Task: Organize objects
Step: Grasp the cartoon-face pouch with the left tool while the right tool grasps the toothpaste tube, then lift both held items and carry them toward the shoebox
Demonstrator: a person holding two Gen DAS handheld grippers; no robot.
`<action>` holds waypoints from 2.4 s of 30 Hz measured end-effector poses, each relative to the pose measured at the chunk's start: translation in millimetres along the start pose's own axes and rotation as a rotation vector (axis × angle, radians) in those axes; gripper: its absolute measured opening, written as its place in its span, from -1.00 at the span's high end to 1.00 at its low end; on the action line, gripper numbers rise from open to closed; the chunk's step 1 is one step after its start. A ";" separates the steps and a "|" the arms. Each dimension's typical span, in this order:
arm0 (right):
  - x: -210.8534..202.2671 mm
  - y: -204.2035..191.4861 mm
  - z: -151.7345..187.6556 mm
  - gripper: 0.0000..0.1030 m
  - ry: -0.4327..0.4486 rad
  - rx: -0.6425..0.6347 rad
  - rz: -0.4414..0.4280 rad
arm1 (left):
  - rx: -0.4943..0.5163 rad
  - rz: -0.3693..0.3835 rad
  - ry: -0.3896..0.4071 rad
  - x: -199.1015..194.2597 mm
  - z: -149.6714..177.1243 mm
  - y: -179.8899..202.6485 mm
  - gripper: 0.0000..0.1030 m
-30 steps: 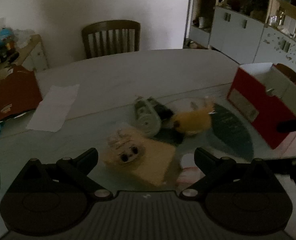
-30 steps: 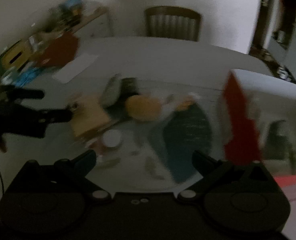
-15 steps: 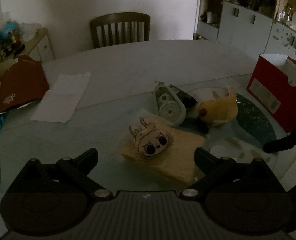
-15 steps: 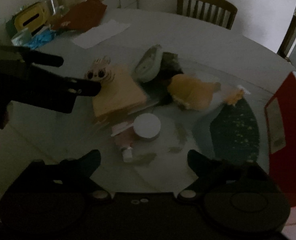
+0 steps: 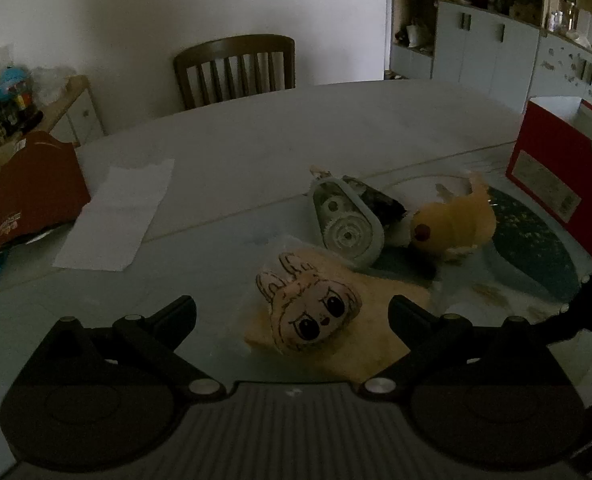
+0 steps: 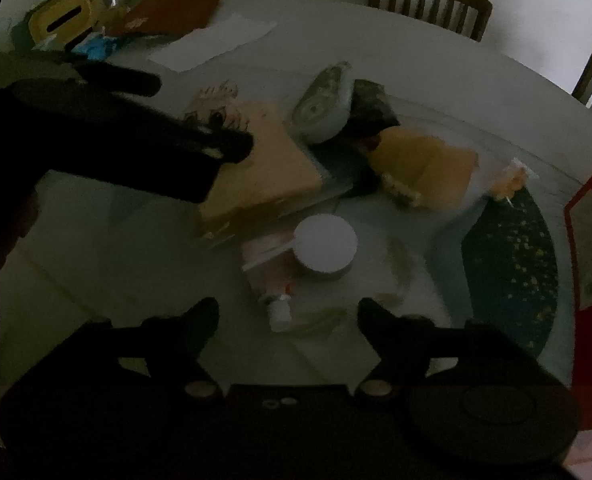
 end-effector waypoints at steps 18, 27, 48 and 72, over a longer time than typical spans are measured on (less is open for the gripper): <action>-9.0 -0.1 4.8 0.81 0.013 0.006 -0.006 | -0.019 0.024 -0.027 -4.6 1.3 6.2 0.10; -34.4 9.6 18.8 0.82 0.063 0.028 -0.027 | -0.024 0.044 -0.031 -26.3 3.6 15.1 0.12; -135.2 80.6 43.7 0.82 0.227 0.135 0.000 | 0.066 0.222 -0.002 -86.8 -24.3 103.4 0.12; -196.9 237.2 89.5 0.82 0.335 0.323 0.108 | 0.247 0.375 0.055 -73.9 -107.9 282.4 0.11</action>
Point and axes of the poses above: each gripper's, at about its wrist camera, not at the fingertips, and x roughly the way its jaws point, y to its right, z to its underside, the point moved 3 cm from there along x, roughly the way its jaws point, and after that the axes turned 2 degrees about -y, right-handed, at the moved point
